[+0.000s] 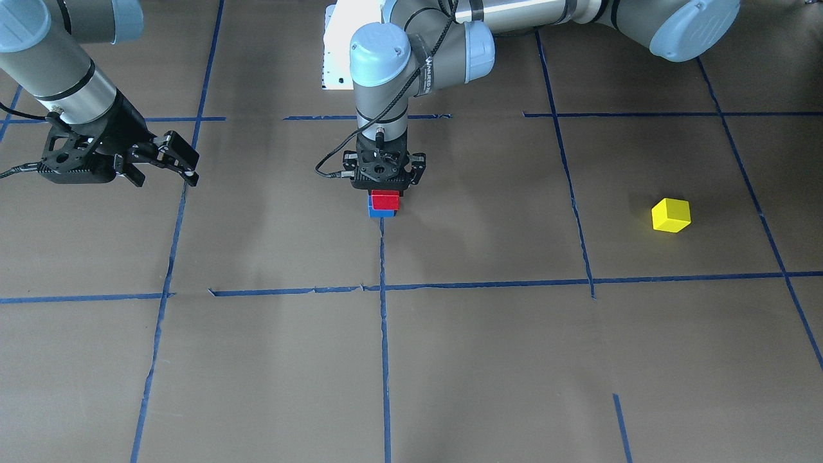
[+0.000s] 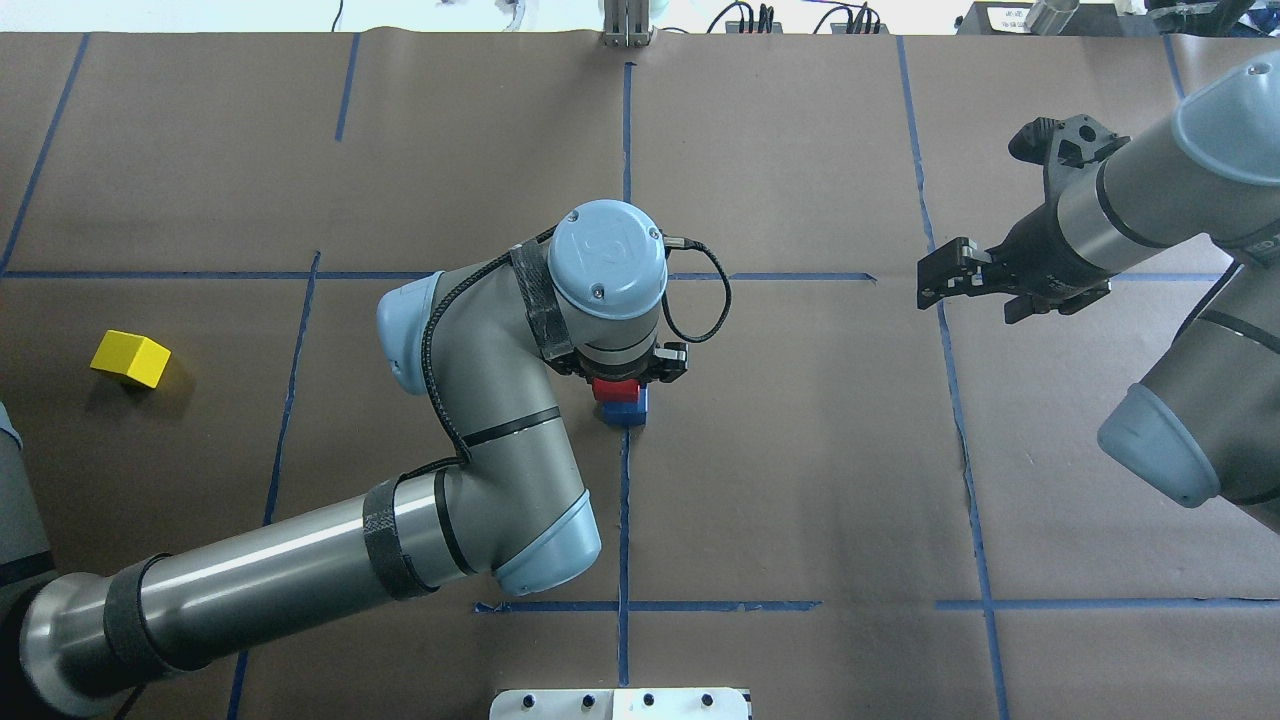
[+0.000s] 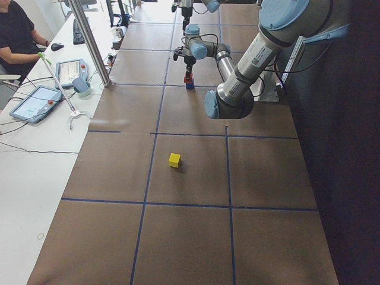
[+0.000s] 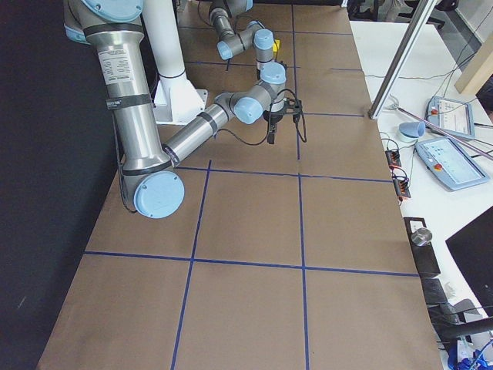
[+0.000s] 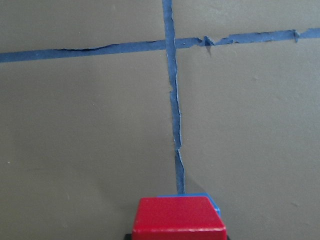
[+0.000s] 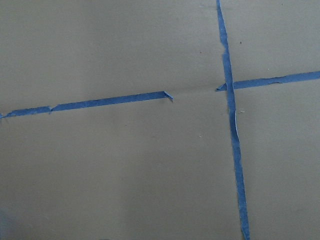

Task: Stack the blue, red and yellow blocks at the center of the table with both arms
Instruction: 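Lower the red cube onto the blue cube and open the left gripper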

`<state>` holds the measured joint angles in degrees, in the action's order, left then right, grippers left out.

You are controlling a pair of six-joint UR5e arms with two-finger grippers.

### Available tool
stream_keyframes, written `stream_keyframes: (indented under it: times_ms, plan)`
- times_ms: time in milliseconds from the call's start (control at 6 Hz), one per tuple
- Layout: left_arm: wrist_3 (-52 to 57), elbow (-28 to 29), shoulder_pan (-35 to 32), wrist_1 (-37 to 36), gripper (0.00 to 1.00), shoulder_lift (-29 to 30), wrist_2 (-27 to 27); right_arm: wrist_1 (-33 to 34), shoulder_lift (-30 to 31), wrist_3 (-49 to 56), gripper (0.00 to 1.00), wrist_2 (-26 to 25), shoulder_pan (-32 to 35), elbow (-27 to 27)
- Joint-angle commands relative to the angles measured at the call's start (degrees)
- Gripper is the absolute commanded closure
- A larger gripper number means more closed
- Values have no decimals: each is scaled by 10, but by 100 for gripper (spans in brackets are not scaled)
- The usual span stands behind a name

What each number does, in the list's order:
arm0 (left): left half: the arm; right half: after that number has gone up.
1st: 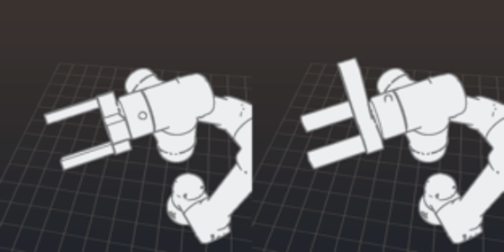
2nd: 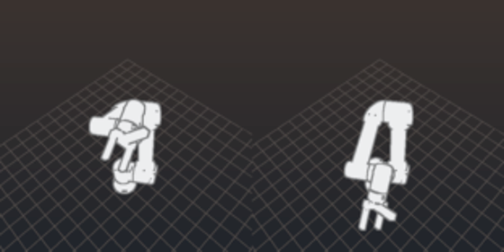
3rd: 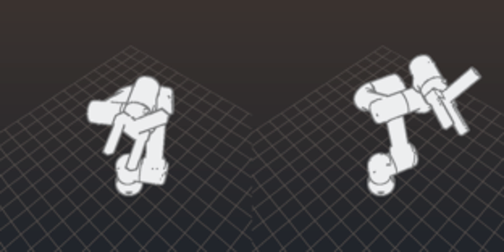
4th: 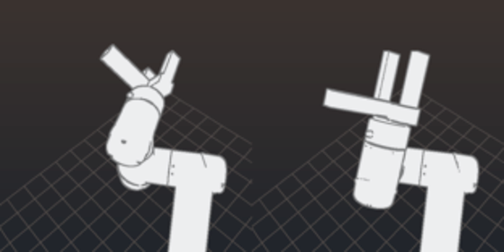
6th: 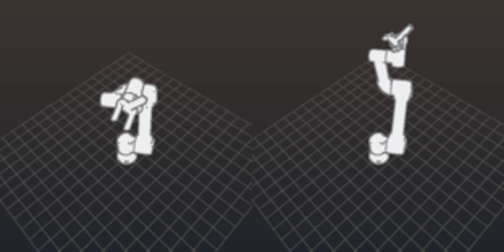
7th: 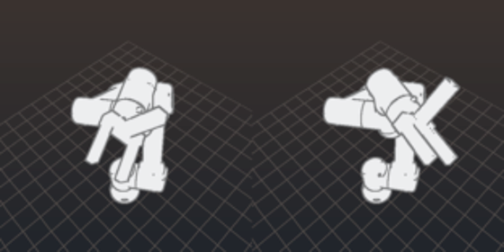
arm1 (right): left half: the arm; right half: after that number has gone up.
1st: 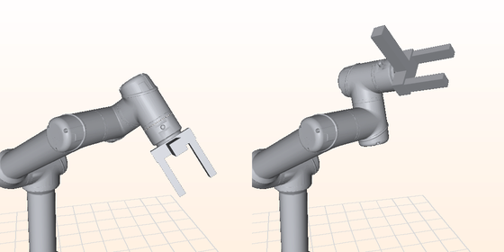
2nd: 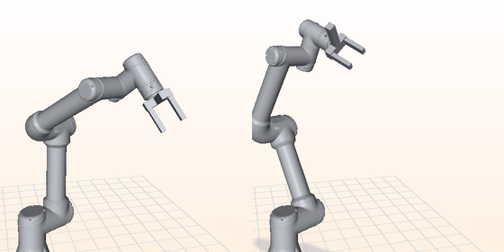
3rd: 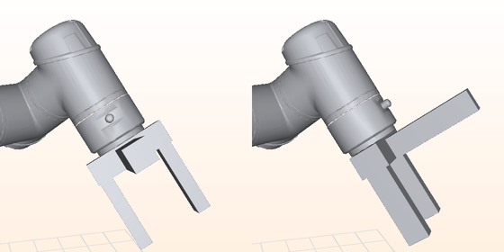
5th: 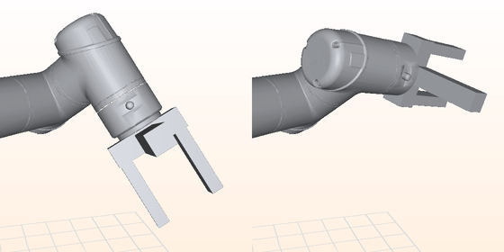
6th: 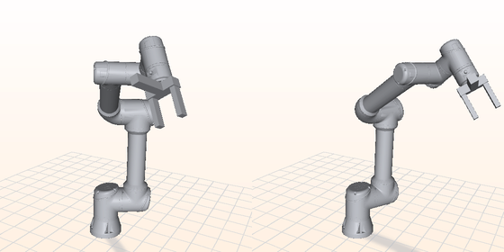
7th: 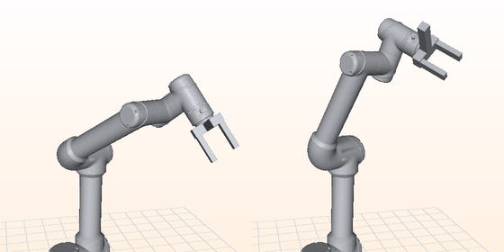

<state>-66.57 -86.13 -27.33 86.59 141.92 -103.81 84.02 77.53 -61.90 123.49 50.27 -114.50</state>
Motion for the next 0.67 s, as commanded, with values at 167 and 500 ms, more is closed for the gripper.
stream_keyframes:
  times_ms: [167,500]
  plan:
    - [-2,-5,4,-4,92,-1,-2,0,-1,-1,0,0,0,0]
    - [-2,-4,6,-2,88,-1,-1,0,-1,-1,0,0,0,0]
